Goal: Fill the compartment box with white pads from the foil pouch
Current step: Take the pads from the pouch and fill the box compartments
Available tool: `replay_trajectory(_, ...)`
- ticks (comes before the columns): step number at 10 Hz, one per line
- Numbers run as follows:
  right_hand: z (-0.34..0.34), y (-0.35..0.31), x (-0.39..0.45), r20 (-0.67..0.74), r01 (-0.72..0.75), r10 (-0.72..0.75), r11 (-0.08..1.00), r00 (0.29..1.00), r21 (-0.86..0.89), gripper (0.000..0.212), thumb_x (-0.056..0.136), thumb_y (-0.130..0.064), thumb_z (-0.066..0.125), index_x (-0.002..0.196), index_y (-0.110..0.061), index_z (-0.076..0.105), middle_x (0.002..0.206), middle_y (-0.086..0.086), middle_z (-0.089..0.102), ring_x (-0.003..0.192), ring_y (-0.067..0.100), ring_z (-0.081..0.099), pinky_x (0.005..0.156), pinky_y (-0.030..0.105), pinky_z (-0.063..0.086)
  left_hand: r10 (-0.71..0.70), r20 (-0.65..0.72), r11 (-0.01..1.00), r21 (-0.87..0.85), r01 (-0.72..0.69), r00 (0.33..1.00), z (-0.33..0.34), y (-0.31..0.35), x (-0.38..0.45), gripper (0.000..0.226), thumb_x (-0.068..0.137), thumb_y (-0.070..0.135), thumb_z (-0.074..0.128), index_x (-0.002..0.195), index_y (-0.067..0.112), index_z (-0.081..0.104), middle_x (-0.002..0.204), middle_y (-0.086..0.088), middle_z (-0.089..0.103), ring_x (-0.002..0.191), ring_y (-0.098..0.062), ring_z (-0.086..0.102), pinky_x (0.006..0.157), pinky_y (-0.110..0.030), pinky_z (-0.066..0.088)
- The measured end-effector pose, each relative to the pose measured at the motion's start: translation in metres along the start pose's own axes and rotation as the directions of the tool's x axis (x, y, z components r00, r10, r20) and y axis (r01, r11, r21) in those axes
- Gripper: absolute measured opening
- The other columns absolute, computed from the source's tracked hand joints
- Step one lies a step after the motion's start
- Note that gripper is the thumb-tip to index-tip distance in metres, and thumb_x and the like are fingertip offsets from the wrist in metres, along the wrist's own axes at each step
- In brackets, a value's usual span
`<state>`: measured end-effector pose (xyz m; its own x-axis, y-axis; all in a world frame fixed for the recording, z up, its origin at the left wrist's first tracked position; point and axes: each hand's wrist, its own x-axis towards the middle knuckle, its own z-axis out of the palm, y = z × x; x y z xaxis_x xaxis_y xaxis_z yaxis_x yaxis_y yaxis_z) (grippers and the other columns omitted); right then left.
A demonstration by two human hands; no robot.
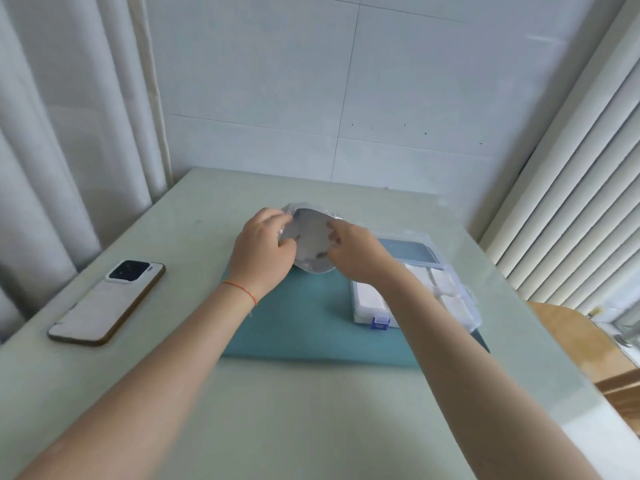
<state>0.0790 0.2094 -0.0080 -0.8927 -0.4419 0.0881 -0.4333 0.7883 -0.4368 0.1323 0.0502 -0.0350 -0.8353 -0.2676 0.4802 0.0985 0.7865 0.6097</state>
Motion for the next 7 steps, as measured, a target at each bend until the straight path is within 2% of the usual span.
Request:
replay_trajectory(1, 0.012, -0.010, 0.013, -0.003, 0.004, -0.004, 0.995, 1.000, -0.098, 0.042, 0.091, -0.004, 0.044, 0.133, 0.002, 0.048, 0.131, 0.017, 0.055, 0.121, 0.032, 0.049, 0.095, 0.035, 0.043, -0.003, 0.000, 0.993, -0.117, 0.003, 1.000, 0.002, 0.006, 0.005, 0.046, 0.083, 0.000, 0.052, 0.126, 0.010, 0.065, 0.128, 0.000, 0.058, 0.116, -0.014, 0.052, 0.089, -0.011, 0.030)
replay_trajectory(2, 0.023, -0.018, 0.029, 0.017, -0.018, 0.022, 0.978, 1.000, -0.208, 0.036, 0.095, -0.005, 0.047, 0.129, 0.004, 0.047, 0.133, 0.022, 0.050, 0.124, 0.031, 0.047, 0.088, 0.032, 0.041, -0.035, 0.020, 0.969, -0.242, 0.039, 0.999, 0.003, 0.009, 0.010, 0.044, 0.083, -0.003, 0.051, 0.121, 0.010, 0.067, 0.116, 0.004, 0.058, 0.105, -0.008, 0.051, 0.081, 0.000, 0.030)
replay_trajectory(3, 0.035, -0.017, 0.049, 0.007, -0.080, 0.083, 0.972, 0.997, -0.222, 0.032, 0.096, -0.006, 0.047, 0.126, 0.001, 0.049, 0.127, 0.023, 0.050, 0.115, 0.038, 0.052, 0.081, 0.035, 0.041, -0.058, 0.027, 0.948, -0.313, 0.063, 0.998, 0.003, 0.009, 0.014, 0.043, 0.083, -0.003, 0.050, 0.119, 0.012, 0.069, 0.111, 0.008, 0.058, 0.105, -0.010, 0.052, 0.081, 0.005, 0.029)
replay_trajectory(5, 0.048, -0.008, 0.071, 0.007, -0.137, 0.144, 0.957, 0.990, -0.254, 0.029, 0.093, -0.009, 0.053, 0.121, -0.006, 0.055, 0.117, 0.019, 0.059, 0.107, 0.038, 0.059, 0.083, 0.038, 0.049, -0.086, 0.050, 0.922, -0.373, 0.098, 0.995, 0.008, 0.004, 0.020, 0.040, 0.085, -0.001, 0.051, 0.117, 0.014, 0.070, 0.108, 0.006, 0.059, 0.097, -0.009, 0.053, 0.080, 0.000, 0.034)
replay_trajectory(6, 0.048, -0.008, 0.077, 0.022, -0.148, 0.163, 0.939, 0.986, -0.311, 0.028, 0.090, -0.009, 0.058, 0.118, -0.006, 0.058, 0.112, 0.018, 0.061, 0.104, 0.037, 0.061, 0.079, 0.037, 0.048, -0.078, 0.047, 0.919, -0.383, 0.090, 0.996, 0.010, 0.003, 0.023, 0.039, 0.085, -0.001, 0.052, 0.116, 0.014, 0.070, 0.107, 0.007, 0.059, 0.097, -0.010, 0.054, 0.081, -0.002, 0.035)
replay_trajectory(7, 0.034, -0.016, 0.073, 0.173, -0.089, 0.204, 0.854, 0.963, -0.513, 0.006, 0.088, -0.007, 0.059, 0.092, -0.004, 0.057, 0.081, 0.010, 0.056, 0.088, 0.032, 0.059, 0.072, 0.033, 0.045, -0.088, 0.042, 0.914, -0.394, 0.097, 0.995, 0.010, 0.000, 0.025, 0.038, 0.085, -0.001, 0.053, 0.114, 0.014, 0.071, 0.107, 0.007, 0.060, 0.091, -0.009, 0.054, 0.080, -0.002, 0.036)
